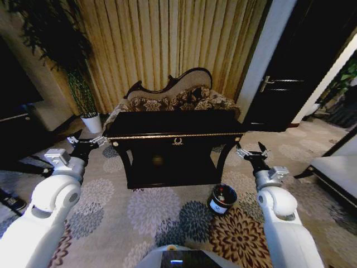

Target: Move to the front of the table and place the trash on the table into the trash bin.

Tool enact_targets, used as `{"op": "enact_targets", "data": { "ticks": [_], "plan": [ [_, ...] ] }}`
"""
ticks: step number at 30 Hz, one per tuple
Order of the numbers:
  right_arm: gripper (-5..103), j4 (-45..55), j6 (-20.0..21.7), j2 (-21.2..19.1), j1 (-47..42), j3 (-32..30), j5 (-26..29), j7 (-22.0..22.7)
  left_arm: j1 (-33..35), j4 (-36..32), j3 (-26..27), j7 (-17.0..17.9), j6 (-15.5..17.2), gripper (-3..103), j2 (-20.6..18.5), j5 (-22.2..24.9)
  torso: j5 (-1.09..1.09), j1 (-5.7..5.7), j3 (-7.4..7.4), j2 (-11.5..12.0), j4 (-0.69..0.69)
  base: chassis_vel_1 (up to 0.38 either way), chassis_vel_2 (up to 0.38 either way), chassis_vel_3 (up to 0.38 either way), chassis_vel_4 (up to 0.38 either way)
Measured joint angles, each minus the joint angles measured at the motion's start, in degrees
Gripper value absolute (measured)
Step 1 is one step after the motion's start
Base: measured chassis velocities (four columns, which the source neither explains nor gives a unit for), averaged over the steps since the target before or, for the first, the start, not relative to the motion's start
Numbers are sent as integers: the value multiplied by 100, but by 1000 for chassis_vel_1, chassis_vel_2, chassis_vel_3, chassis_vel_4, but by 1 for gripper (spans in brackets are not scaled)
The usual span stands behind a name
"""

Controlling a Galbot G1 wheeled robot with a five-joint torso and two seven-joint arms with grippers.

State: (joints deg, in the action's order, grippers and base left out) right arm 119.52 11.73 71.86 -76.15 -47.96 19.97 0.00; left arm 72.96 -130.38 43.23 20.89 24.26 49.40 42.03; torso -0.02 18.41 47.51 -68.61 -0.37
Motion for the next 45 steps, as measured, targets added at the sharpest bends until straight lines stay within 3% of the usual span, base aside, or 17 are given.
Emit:
{"op": "enact_targets", "data": {
  "ticks": [16,45],
  "plan": [
    [100,-70,-89,51,-14,30,-68,0,36,-60,22,-4,-12,100,45,3,2,-4,-2,-4,-1,312,-298,-306,300],
    [100,18,-72,192,-138,14,-110,0,81,-45,140,-12,-144,100,46,-3,4,3,2,1,-2,-30,-39,26,42]
  ]
}}
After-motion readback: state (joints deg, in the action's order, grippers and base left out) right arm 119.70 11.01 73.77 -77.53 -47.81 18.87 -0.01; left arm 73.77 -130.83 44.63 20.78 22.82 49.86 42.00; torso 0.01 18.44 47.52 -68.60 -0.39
